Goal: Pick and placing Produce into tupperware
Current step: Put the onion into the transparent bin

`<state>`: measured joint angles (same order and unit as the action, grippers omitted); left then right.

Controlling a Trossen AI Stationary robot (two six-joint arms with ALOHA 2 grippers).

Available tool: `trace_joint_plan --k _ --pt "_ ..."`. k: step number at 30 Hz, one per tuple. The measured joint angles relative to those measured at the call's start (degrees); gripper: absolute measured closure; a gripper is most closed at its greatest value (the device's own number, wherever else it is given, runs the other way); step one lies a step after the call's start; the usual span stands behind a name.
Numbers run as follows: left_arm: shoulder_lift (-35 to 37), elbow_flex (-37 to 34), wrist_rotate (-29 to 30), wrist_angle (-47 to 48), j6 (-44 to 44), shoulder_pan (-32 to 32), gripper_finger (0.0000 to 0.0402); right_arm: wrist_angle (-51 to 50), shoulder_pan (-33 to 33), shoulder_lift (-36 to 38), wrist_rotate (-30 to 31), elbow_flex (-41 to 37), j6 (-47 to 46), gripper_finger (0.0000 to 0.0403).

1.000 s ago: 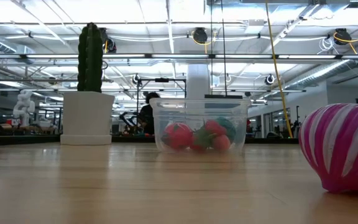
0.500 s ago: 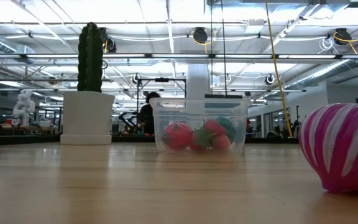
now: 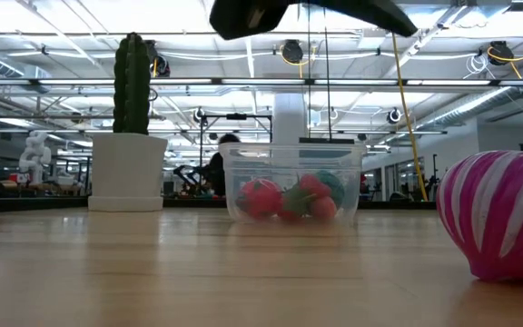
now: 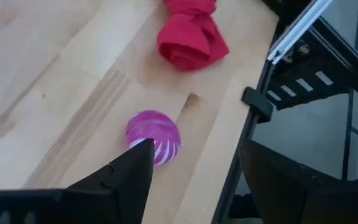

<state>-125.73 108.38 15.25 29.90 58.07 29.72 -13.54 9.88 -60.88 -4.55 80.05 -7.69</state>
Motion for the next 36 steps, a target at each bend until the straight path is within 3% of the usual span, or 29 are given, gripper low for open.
trace_joint_plan --k 8,13,17,19,26,36 --pt "0.62 0.0 -0.9 -1.82 -0.58 -0.87 0.0162 -9.05 2.26 2.89 -0.16 0.0 -0.61 0.0179" --pt "0.74 0.0 -6.37 -1.71 -2.68 -1.94 0.016 -11.2 3.82 3.38 -0.18 0.0 -0.61 0.0179" --pt "0.74 0.0 -9.38 -1.57 -3.54 -2.72 0.013 -11.24 4.14 3.34 -0.18 0.0 -0.61 0.0179" --pt "0.74 0.0 -12.3 -1.49 -8.44 -3.02 0.0105 -11.24 4.13 3.36 -0.18 0.0 -0.61 0.0179" --pt "0.74 0.0 -9.03 -2.83 -11.3 -3.09 0.0047 -11.24 4.1 3.34 -0.17 0.0 -0.61 0.0179" --pt "0.74 0.0 -7.35 -2.54 -12.9 -3.13 0.0014 -11.65 4.1 3.34 -0.16 0.0 -0.61 0.0179"
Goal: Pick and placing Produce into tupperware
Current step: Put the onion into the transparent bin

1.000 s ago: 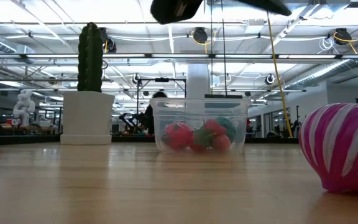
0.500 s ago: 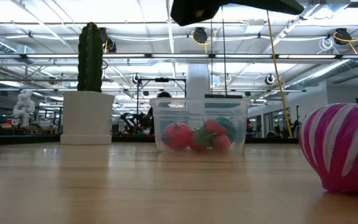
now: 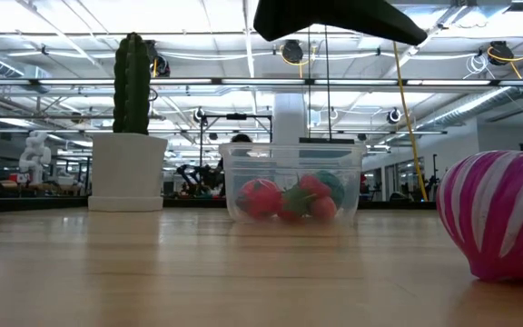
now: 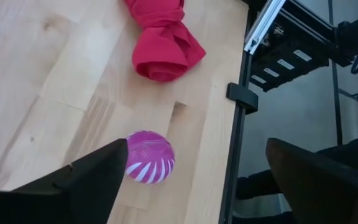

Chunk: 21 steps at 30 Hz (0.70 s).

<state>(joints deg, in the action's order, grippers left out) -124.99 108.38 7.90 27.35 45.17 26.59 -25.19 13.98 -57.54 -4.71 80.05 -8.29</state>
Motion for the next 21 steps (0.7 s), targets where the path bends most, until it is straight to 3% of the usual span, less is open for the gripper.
trace_joint_plan --k 21 --pt "-0.02 0.0 -1.84 5.5 1.86 -0.37 0.0002 0.01 0.0 0.0 0.09 0.0 0.15 0.0179"
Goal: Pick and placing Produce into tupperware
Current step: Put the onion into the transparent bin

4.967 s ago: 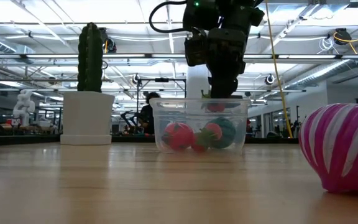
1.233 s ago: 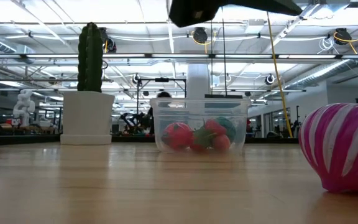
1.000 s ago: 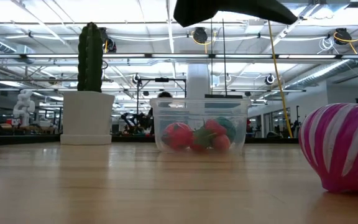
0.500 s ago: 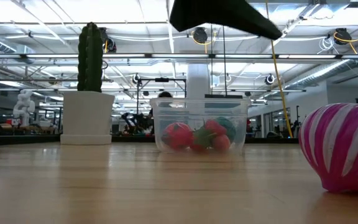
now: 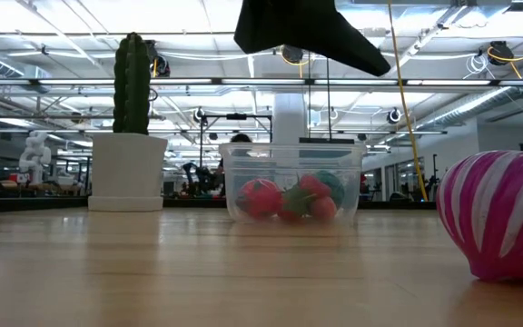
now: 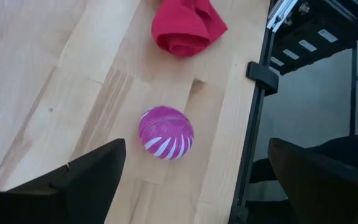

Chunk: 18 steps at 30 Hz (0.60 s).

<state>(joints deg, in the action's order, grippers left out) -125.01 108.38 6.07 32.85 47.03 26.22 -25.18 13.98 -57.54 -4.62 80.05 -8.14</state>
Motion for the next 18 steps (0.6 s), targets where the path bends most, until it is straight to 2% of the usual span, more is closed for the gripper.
trace_joint_plan --k 11,18 --pt "0.0 0.0 4.35 -3.06 -7.46 0.76 0.0002 0.01 0.0 0.0 0.04 0.0 0.0 0.0179" --pt "-0.15 0.0 6.53 -1.21 -4.73 0.69 0.0002 -0.01 -0.02 -0.01 0.04 0.0 -0.13 0.0179"
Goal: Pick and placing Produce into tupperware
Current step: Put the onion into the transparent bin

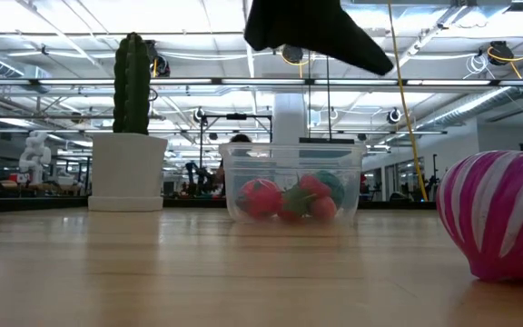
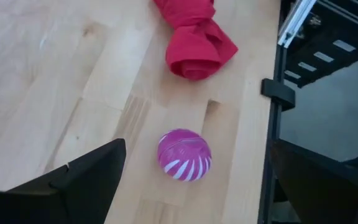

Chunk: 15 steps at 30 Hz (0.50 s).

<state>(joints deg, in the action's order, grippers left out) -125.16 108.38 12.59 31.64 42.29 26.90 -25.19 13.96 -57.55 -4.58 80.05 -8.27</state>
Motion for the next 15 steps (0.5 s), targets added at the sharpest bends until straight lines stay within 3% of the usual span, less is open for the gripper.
trace_joint_plan --k 15 --pt "-5.68 0.04 -0.25 -2.14 -2.92 -0.23 0.0002 -0.47 0.0 -0.31 0.02 0.0 -0.02 0.0179"
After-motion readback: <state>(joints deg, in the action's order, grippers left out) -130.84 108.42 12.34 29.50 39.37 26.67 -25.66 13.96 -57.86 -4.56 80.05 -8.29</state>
